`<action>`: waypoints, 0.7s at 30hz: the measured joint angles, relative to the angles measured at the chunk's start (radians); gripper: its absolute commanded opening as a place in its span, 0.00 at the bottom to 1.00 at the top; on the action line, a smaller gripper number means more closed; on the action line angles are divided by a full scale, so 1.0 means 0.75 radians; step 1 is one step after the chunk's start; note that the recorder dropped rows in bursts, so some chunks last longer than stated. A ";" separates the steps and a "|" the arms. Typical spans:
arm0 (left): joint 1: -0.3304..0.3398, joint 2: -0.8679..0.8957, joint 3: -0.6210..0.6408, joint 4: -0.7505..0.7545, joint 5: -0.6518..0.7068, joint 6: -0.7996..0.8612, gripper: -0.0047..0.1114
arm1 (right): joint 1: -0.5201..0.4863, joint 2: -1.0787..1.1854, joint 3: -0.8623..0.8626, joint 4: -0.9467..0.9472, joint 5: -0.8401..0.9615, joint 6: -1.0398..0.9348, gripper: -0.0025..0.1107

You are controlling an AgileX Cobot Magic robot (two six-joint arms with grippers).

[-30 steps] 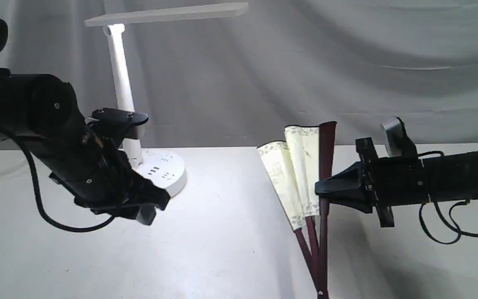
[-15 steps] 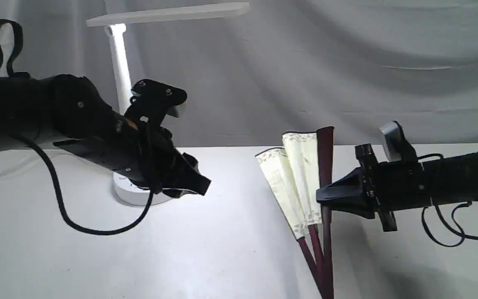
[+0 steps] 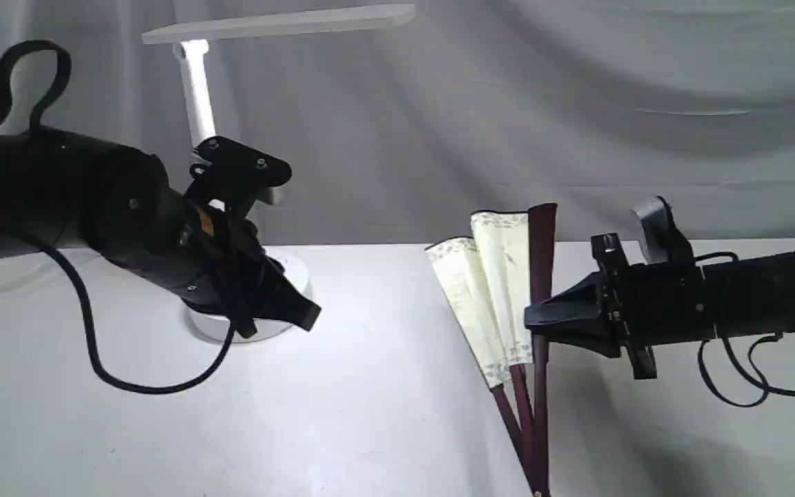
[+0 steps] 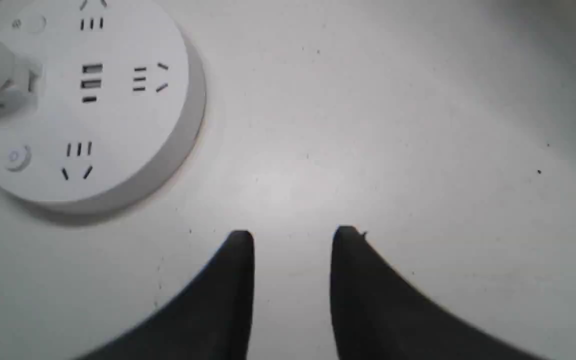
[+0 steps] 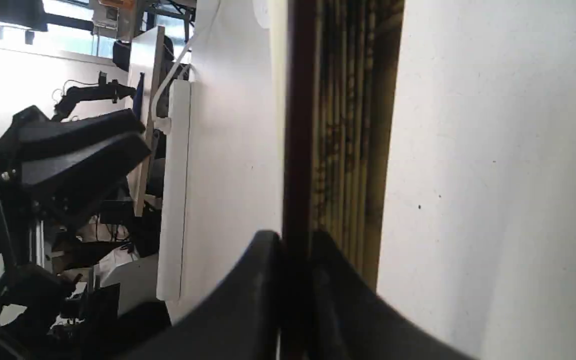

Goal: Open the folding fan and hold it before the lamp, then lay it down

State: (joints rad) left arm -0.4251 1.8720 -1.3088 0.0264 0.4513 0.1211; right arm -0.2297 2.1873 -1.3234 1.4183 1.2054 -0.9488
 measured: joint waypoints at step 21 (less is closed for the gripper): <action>-0.014 0.000 0.530 0.063 -1.329 -0.237 0.23 | 0.000 0.000 0.000 0.011 0.000 -0.007 0.02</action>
State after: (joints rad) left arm -0.4359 1.8720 -0.9116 0.0738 -0.5452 -0.0569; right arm -0.2297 2.1873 -1.3234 1.4266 1.2054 -0.9538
